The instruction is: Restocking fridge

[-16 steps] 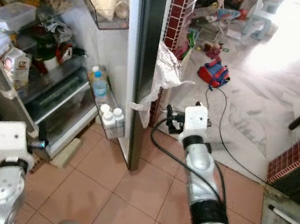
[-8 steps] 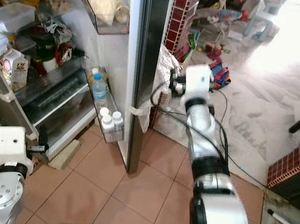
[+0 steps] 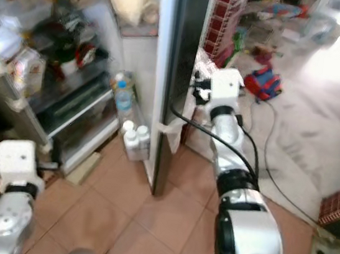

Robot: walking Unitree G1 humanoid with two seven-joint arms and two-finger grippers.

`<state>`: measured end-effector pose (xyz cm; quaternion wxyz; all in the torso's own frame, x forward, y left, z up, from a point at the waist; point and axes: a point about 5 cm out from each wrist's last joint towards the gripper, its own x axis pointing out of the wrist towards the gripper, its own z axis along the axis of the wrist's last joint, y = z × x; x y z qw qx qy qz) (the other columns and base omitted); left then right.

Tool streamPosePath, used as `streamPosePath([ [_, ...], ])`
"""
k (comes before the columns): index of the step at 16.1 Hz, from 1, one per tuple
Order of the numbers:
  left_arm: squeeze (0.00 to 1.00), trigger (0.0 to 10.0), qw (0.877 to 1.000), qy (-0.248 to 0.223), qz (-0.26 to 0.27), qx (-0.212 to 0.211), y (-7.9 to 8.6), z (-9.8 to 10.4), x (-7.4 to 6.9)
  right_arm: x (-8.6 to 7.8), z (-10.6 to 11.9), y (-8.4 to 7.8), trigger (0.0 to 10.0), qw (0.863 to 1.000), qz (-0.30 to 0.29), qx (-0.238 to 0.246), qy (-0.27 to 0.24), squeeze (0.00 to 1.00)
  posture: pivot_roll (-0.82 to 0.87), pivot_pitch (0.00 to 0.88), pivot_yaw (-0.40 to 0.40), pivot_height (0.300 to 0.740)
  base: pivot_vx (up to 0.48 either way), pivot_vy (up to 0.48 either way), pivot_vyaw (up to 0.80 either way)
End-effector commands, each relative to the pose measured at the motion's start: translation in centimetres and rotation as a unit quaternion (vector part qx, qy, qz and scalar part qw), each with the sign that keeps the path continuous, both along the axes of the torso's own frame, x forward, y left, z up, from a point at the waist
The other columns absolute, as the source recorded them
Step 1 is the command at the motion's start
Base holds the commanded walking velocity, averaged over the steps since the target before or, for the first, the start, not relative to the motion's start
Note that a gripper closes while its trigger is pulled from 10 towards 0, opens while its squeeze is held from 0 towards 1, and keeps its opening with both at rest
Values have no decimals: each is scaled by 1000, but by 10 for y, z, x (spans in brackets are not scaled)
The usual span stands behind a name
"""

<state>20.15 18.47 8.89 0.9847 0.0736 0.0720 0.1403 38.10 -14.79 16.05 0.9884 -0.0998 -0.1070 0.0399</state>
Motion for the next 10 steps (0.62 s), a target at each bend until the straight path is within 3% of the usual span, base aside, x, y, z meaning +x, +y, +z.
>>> streamPosePath([
  [1,0,10000,1000,6,9,3,6,-1,-2,1,3,3,10000,1000,1,3,-7,0,219,11,-48,740,0,0,0],
  [5,0,10000,1000,8,11,2,6,-1,-1,4,2,4,10000,1000,1,9,7,0,222,7,-51,740,0,0,0],
  [7,0,10000,1000,9,6,-1,5,-2,0,7,2,17,10000,999,34,28,24,0,225,7,-49,740,0,0,0],
  [10,0,10000,1000,10,-2,-7,3,-3,2,6,3,50,10000,988,129,65,47,0,234,4,-53,740,0,0,0],
])
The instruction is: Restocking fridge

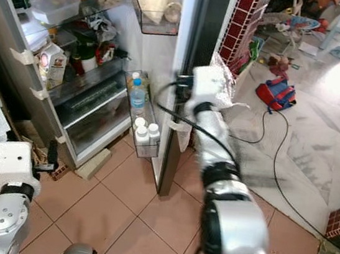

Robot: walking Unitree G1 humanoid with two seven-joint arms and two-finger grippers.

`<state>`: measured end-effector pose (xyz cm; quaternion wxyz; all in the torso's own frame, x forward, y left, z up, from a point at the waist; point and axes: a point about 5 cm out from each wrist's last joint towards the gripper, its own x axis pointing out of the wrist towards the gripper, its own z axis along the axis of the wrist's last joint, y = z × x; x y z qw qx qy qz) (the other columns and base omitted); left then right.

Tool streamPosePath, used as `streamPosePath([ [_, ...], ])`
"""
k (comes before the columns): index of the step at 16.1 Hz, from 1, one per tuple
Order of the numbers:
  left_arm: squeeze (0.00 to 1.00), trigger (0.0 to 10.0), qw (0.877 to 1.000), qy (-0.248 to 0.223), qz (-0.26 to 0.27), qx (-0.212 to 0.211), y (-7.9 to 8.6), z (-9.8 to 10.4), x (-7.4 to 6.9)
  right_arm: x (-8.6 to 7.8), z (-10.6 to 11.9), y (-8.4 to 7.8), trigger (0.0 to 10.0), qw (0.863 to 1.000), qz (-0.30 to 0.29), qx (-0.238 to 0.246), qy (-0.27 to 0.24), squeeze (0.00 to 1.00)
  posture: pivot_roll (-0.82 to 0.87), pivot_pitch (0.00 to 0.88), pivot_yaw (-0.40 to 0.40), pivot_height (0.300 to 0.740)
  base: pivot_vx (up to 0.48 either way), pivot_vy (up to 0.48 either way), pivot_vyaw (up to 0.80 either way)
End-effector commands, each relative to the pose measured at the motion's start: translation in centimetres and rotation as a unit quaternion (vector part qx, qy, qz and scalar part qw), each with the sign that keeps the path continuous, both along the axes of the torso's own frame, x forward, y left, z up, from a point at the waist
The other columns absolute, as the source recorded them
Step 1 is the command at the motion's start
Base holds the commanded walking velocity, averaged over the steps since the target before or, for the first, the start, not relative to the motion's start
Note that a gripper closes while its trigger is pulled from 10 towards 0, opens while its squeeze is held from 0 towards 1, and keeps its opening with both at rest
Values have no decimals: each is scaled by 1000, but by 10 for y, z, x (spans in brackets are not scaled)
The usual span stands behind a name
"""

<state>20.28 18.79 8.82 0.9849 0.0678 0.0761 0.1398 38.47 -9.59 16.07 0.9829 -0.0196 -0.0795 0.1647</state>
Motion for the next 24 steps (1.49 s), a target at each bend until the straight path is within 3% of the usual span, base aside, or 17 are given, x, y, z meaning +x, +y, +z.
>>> streamPosePath([
  [1,0,10000,1000,7,-4,-2,0,-2,0,-1,2,10,10000,998,53,12,10,0,234,4,-54,740,0,0,0],
  [3,0,10000,1000,7,-6,-4,-1,-2,0,-5,-4,21,10000,993,111,31,32,0,232,2,-55,740,0,0,0],
  [5,0,10000,1000,9,-12,-8,-2,-3,1,-18,-16,33,10000,977,204,26,51,0,227,1,-51,740,0,0,0],
  [9,0,10000,1000,8,-23,-8,-3,-3,4,-43,-26,47,10000,928,357,71,81,0,219,0,-42,740,0,0,0],
  [10,0,10000,1000,8,-26,-7,-3,-3,6,-65,-35,55,10000,888,443,69,97,0,219,0,-41,740,0,0,0],
  [11,0,10000,1000,8,-27,-7,-3,-3,6,-68,-37,55,10000,885,451,64,99,0,219,0,-41,740,0,0,0],
  [12,0,10000,1000,7,-28,-6,-3,-3,6,-68,-42,53,10000,900,426,36,85,0,220,0,-41,740,0,0,0],
  [13,0,10000,1000,7,-29,-5,-3,-3,6,-61,-44,43,10000,933,355,8,60,0,219,0,-41,740,0,0,0],
  [14,0,10000,1000,7,-30,-3,-3,-3,6,-54,-42,34,10000,956,291,-2,41,0,219,0,-41,740,0,0,0],
  [15,0,10000,999,7,-32,-2,-3,-3,6,-50,-41,26,10000,967,252,1,36,0,218,0,-40,740,0,0,0],
  [19,0,10000,996,-8,-75,39,-12,3,9,-52,-41,-13,10000,992,124,-18,10,0,210,0,-37,740,0,0,0],
  [21,0,10000,994,-11,-99,52,-16,3,10,-58,-47,-29,10000,998,61,-35,-2,0,200,0,-37,740,0,0,0],
  [24,0,10000,990,-15,-126,59,-22,2,11,-72,-55,-43,10000,999,11,-41,3,0,190,0,-36,740,0,0,0],
])
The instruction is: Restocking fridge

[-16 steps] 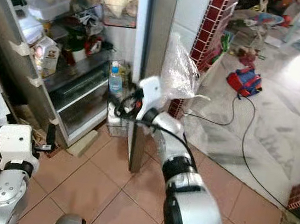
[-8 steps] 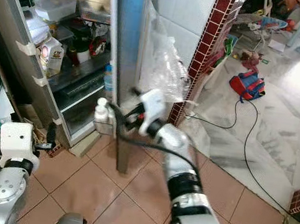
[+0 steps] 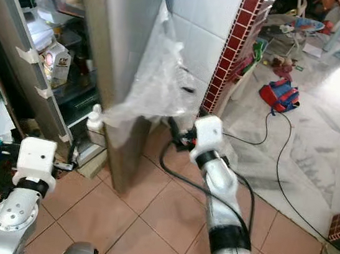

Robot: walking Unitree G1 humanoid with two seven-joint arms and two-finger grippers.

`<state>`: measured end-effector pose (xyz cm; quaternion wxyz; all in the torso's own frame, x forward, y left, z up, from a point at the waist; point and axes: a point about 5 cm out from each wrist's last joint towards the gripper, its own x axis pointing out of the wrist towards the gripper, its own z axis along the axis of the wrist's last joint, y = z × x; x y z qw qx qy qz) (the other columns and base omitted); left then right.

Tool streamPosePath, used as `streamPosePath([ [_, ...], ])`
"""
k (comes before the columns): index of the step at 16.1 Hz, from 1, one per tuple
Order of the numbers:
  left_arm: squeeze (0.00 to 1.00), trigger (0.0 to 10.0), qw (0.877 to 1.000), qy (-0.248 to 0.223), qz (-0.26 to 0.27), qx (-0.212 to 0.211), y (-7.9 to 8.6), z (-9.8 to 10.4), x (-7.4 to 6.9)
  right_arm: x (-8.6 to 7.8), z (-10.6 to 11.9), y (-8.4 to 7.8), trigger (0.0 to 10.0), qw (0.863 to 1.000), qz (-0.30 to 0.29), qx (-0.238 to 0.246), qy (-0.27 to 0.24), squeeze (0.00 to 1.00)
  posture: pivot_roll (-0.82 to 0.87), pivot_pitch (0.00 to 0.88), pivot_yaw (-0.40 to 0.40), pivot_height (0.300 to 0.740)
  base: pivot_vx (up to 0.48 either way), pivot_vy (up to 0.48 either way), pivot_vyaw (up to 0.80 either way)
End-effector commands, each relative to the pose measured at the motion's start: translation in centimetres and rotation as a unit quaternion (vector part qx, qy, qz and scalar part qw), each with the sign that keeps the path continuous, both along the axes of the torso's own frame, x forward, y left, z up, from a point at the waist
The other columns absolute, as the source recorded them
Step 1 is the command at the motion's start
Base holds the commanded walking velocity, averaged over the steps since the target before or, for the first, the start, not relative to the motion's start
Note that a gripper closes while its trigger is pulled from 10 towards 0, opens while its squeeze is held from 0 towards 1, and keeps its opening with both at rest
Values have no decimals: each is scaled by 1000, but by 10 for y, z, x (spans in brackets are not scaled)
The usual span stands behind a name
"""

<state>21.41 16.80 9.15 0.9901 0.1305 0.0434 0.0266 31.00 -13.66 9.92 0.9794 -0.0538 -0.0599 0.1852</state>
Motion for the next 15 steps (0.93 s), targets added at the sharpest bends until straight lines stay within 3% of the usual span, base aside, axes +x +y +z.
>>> streamPosePath([
  [1,0,10000,1000,-1,-16,3,-4,-1,0,-4,3,-5,10000,1000,-16,-3,-5,0,187,0,-35,740,0,0,0],
  [3,0,10000,1000,-5,-13,0,-4,-2,4,-27,-13,0,10000,999,-36,-1,21,0,164,0,-10,740,0,0,0],
  [4,0,10000,1000,-5,-5,-1,-3,-2,6,-29,-13,2,10000,999,-34,7,26,0,164,0,-10,740,0,0,0],
  [6,0,10000,1000,-1,1,-10,-1,-2,5,-31,-3,9,10000,1000,-9,-18,-5,0,154,0,2,740,0,0,400],
  [7,0,10000,1000,7,-18,-9,-5,-6,4,-31,-6,7,10000,1000,-13,-17,9,0,157,0,-2,740,0,0,800],
  [11,0,10000,1000,16,-5,-16,-3,-12,1,-31,-8,10,10000,999,-3,-14,29,0,156,0,3,740,0,0,800],
  [13,0,10000,1000,13,-1,-18,-3,-13,4,-31,-20,7,10000,998,-9,-9,63,0,152,0,9,740,0,0,209],
  [15,0,10000,1000,14,-5,-20,-6,-16,9,-28,-32,-2,10000,996,-20,-38,82,0,138,0,25,740,0,0,0],
])
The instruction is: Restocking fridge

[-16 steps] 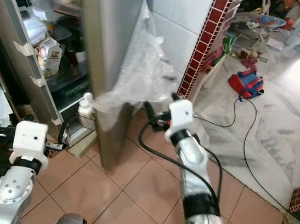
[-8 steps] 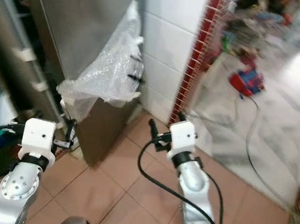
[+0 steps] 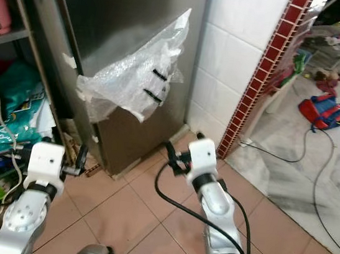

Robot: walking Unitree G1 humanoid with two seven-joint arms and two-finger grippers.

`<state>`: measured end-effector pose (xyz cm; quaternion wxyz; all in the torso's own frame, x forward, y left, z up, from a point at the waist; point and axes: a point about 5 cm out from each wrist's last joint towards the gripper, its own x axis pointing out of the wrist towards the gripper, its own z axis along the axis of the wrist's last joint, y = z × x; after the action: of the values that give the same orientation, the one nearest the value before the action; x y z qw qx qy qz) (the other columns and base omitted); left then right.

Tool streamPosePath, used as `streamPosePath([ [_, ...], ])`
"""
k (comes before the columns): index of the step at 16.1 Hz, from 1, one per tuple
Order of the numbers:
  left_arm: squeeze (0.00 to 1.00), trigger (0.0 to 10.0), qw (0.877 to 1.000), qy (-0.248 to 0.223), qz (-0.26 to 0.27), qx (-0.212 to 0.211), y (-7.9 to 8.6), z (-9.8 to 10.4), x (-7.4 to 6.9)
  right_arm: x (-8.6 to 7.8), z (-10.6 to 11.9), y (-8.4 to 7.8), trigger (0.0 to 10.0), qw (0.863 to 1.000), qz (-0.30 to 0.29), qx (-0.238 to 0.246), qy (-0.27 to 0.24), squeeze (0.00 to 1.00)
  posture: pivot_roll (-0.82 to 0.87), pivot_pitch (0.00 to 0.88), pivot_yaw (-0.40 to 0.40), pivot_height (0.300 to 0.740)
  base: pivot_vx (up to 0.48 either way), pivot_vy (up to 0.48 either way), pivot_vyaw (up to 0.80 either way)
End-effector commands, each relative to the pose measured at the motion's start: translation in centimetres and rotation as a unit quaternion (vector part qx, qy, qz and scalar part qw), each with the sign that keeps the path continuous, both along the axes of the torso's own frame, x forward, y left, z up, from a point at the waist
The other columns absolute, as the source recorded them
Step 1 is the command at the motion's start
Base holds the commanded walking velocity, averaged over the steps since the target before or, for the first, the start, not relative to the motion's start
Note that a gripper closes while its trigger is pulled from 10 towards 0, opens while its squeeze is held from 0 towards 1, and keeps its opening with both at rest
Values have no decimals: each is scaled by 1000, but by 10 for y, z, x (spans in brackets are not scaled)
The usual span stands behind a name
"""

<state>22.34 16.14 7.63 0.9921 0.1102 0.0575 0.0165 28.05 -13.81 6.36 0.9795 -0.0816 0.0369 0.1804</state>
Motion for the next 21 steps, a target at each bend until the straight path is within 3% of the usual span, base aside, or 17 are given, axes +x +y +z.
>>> streamPosePath([
  [1,0,10000,1000,2,-12,-3,-4,-2,4,8,2,-5,10000,1000,2,-15,1,0,122,0,34,740,0,0,0],
  [4,0,10000,1000,9,-19,-13,-6,-9,12,17,3,-13,10000,997,-2,-73,0,0,90,0,51,740,0,0,0],
  [6,0,10000,999,18,-4,-28,0,-15,14,12,5,-15,10000,999,10,-51,-2,0,76,0,57,740,0,0,0],
  [8,0,10000,999,7,-22,-43,-5,-12,17,0,0,-18,10000,999,27,-36,7,0,78,0,45,740,0,0,0],
  [9,0,10000,998,-5,-31,-49,-10,-7,20,-3,0,-22,10000,999,-12,-36,-1,0,91,0,24,740,0,0,0],
  [10,0,10000,998,-10,-32,-51,-11,-5,20,-2,0,-19,10000,1000,-22,-2,6,0,96,0,21,740,0,0,0],
  [12,0,10000,998,-15,-25,-64,-9,-3,19,1,10,-10,10000,996,-77,22,-34,0,83,0,32,740,0,0,0],
  [15,0,10000,997,-5,-22,-70,-8,-6,16,5,13,-4,10000,990,-125,64,-30,0,76,0,46,740,85,0,-800],
  [17,0,10000,996,-12,-41,-75,-15,-1,21,10,20,4,10000,994,-88,50,-46,0,74,0,33,740,270,0,-800],
  [21,0,10000,996,-33,-27,-76,-16,8,33,28,33,-5,10000,992,-99,51,-54,0,80,0,10,740,277,0,-800],
])
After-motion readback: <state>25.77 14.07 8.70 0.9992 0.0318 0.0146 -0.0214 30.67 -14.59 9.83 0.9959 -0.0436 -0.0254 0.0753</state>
